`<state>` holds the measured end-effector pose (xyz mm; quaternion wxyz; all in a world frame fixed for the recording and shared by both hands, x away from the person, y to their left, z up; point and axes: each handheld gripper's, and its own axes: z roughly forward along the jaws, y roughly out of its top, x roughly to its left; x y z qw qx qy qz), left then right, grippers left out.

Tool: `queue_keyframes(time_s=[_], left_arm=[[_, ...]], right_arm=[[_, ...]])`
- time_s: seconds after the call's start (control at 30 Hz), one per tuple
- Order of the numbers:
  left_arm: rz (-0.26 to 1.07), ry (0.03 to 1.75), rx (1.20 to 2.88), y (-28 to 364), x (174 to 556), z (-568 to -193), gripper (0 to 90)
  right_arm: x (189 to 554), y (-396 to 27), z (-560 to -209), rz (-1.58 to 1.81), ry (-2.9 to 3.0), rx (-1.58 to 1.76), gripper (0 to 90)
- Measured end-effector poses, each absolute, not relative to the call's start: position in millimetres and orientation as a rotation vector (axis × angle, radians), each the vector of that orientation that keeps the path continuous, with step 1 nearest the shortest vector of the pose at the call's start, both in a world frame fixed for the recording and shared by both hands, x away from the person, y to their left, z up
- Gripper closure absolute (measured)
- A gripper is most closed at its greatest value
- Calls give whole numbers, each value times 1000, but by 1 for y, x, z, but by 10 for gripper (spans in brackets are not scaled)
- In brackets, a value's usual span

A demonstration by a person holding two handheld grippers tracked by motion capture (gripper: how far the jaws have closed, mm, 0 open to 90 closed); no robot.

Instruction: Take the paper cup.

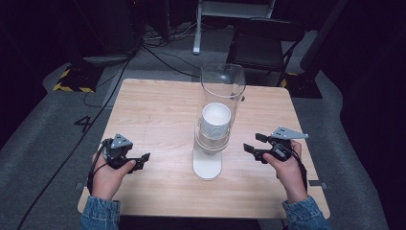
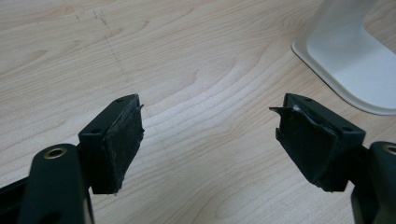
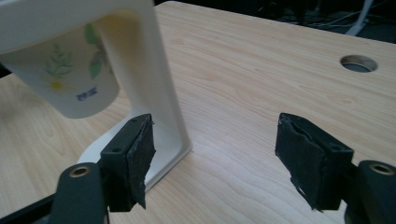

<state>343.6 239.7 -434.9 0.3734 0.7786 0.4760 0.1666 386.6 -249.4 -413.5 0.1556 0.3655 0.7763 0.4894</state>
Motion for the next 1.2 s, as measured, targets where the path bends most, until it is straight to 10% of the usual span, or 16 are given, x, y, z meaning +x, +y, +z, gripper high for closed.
queue_keyframes(time_s=[1.2], left_arm=[[474, 1233, 1970, 240, 333, -442, 183]], right_arm=[[371, -146, -431, 1535, 2289, 760, 206]])
